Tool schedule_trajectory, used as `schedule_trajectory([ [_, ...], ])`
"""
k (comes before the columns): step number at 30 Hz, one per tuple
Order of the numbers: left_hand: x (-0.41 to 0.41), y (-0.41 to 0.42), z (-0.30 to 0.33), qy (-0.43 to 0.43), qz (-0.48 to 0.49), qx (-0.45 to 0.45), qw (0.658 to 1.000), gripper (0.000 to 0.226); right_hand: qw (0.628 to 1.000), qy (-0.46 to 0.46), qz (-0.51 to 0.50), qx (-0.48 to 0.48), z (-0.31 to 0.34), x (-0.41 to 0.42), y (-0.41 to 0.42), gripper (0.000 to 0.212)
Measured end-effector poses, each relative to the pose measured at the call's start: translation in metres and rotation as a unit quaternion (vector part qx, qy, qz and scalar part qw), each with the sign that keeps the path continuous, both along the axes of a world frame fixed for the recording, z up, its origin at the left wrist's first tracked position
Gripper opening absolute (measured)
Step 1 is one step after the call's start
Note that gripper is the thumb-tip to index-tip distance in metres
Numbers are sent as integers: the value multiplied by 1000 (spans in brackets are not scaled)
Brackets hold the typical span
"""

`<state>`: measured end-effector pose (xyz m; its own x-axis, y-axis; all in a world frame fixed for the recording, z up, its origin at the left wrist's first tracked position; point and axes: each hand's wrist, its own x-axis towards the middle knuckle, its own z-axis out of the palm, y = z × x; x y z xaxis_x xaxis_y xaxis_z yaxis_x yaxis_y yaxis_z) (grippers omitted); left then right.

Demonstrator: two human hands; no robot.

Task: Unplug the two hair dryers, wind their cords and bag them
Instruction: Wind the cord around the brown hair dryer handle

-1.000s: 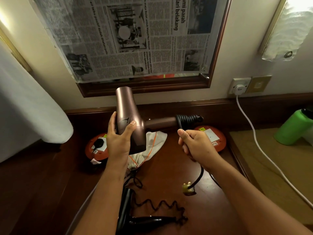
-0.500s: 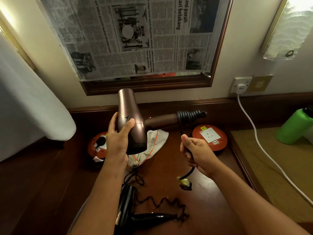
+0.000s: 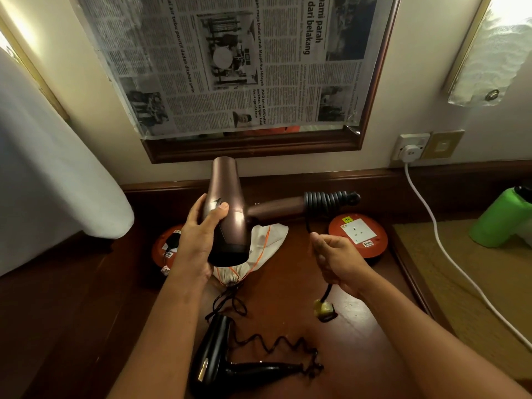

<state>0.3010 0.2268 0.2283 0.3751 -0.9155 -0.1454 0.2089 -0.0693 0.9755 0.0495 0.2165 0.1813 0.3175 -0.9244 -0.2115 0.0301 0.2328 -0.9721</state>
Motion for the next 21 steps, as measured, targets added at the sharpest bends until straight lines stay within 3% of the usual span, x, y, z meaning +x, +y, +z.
schedule_trajectory([
  [5,6,3,3,-25,-31,3,999,67,999,29,36,-25,1,-9,-13,37],
  [12,15,6,1,-35,-72,7,997,76,997,52,61,-13,11,-20,-33,19],
  [14,18,6,0,-43,-88,8,995,85,990,120,67,-30,19,-20,-36,22],
  [16,23,5,0,-46,-100,11,994,89,962,231,84,-120,29,-21,-38,33],
  [17,26,6,0,-44,-113,12,993,89,951,243,89,-171,34,-23,-40,34],
  [19,29,7,2,-46,-151,13,987,84,937,240,109,-230,41,-24,-47,25],
  [21,31,10,4,-50,-171,15,984,82,927,288,116,-209,49,-22,-57,14],
])
